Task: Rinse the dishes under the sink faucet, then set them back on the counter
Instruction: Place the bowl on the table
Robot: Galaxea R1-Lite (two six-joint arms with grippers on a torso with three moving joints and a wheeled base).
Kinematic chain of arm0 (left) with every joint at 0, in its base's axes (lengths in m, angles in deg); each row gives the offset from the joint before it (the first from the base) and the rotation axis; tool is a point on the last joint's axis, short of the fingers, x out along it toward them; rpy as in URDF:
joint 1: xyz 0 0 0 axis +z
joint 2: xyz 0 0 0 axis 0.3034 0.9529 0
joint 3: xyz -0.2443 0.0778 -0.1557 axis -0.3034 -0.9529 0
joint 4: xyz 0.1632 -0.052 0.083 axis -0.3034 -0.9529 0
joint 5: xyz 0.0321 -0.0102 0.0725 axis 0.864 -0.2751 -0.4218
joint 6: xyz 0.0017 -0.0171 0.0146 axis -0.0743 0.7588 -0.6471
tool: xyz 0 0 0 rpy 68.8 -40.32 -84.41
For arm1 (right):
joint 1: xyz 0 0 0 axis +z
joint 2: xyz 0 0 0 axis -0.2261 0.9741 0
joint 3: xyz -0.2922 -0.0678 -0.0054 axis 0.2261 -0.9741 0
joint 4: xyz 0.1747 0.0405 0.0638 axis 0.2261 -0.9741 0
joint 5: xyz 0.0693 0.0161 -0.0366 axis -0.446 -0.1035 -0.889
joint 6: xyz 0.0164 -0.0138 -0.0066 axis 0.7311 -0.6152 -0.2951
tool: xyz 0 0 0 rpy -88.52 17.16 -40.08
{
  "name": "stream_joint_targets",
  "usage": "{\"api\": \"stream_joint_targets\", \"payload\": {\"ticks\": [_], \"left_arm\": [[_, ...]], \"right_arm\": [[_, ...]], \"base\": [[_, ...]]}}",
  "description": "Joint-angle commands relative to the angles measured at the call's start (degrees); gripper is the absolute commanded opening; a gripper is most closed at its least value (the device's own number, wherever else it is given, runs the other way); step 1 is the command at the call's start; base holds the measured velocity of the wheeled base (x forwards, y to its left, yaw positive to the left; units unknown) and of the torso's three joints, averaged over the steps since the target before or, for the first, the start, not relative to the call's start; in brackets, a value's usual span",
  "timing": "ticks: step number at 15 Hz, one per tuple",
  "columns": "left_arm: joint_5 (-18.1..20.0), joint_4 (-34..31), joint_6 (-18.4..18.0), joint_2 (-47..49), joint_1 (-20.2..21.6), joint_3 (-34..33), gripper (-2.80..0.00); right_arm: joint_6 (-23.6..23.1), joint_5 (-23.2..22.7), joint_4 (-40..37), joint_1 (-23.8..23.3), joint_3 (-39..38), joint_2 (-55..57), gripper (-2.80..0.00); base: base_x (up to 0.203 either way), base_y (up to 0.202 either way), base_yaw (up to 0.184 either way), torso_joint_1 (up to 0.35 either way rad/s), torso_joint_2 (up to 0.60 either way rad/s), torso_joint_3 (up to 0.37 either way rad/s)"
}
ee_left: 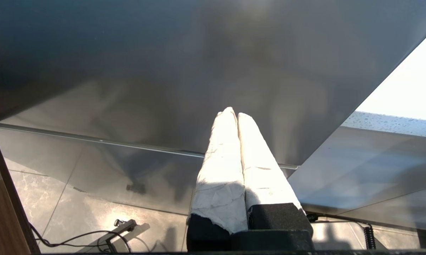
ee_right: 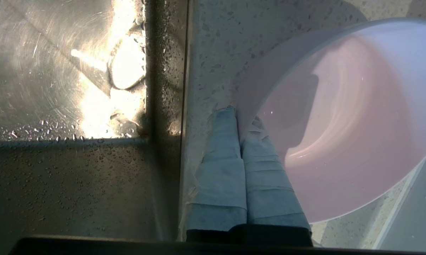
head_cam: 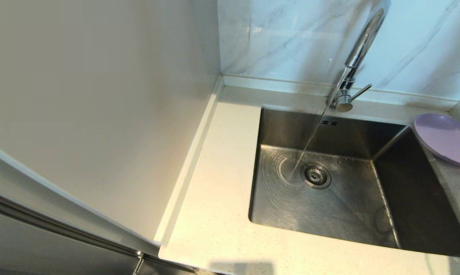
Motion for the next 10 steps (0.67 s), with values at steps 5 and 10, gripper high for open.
{"api": "stream_joint_targets", "payload": {"ticks": [5,10], "left_arm": [[0.0,0.0,0.0,0.0,0.0,0.0,-2.8],[0.0,0.0,0.0,0.0,0.0,0.0,-2.8]], "right_arm": [[-0.1,-0.1,-0.2,-0.3,0.1,0.6,-2.8],[0.6,-0.2,-0.1,-0.3,0.5,-1.2,0.0]], "base": [[0.0,0.0,0.0,0.0,0.0,0.0],[0.0,0.0,0.0,0.0,0.0,0.0]]}}
